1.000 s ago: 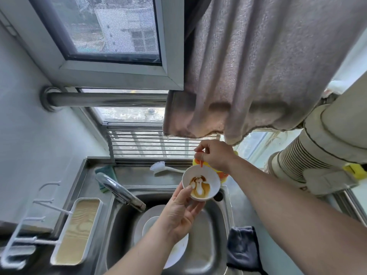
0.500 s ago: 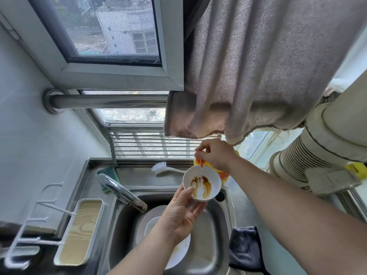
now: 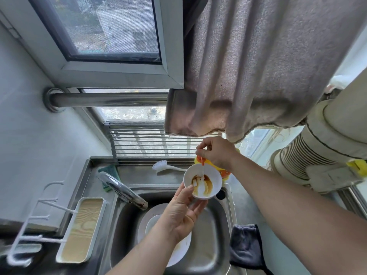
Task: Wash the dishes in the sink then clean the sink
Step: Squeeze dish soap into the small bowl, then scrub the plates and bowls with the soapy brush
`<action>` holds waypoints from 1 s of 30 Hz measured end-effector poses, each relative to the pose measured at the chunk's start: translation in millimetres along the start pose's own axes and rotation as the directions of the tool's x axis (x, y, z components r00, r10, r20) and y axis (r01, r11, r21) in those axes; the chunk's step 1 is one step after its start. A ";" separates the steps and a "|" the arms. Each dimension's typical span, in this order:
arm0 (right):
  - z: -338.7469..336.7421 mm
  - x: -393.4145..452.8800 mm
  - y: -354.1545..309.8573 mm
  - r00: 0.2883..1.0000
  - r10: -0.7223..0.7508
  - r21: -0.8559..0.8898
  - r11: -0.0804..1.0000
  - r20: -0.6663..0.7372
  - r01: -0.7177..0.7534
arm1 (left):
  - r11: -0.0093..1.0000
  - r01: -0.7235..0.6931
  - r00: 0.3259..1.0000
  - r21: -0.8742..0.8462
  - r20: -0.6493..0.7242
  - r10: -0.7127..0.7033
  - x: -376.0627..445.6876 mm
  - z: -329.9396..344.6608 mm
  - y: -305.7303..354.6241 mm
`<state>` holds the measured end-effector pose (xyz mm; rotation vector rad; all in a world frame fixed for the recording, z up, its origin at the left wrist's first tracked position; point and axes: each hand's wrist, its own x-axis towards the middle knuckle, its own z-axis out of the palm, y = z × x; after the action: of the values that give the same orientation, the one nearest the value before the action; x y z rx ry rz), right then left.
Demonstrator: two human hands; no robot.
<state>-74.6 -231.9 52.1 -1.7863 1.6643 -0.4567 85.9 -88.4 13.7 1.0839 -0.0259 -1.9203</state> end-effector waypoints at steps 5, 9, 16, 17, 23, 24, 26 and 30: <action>0.0 -2.7 -2.7 1.000 0.001 -0.046 0.999 0.007 -0.001 | 1.000 -0.005 1.000 -0.001 -0.008 0.005 -0.2 0.8 -1.5; -10.8 1.6 3.2 0.999 0.031 0.227 0.973 0.022 -0.035 | 1.000 0.003 1.000 0.003 -0.001 -0.003 -2.3 -1.5 -2.4; -25.2 -17.0 -6.3 0.952 0.075 0.427 0.902 -0.297 0.062 | 0.999 0.051 0.997 -0.005 -0.057 -0.051 -9.7 -38.6 -2.2; -25.6 -28.0 -8.9 0.911 0.044 0.335 0.936 -0.410 0.106 | 0.998 0.061 0.995 -0.017 -0.082 -0.062 -10.4 -48.9 -1.9; 63.9 -64.7 -43.9 0.957 -0.216 0.176 0.952 -0.193 0.250 | 0.997 0.072 0.968 -0.033 -0.237 -0.078 -18.5 -119.5 12.3; 88.6 -52.9 -41.7 0.977 -0.203 0.079 0.975 -0.059 0.207 | 0.997 0.069 0.964 -0.028 -0.254 -0.074 -21.1 -130.3 15.7; 128.6 -25.6 -34.6 0.986 -0.082 -0.145 0.984 0.148 0.104 | 0.998 0.058 0.957 -0.022 -0.284 -0.061 -25.3 -150.8 22.4; 168.6 13.0 -23.6 0.966 0.157 -0.271 0.958 0.208 -0.097 | 0.998 0.065 0.947 -0.014 -0.314 -0.066 -32.7 -177.2 32.8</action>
<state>53.9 -207.9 -57.7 -1.8200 1.7222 0.0271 237.8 -17.3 -59.8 1.3918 0.1941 -1.7828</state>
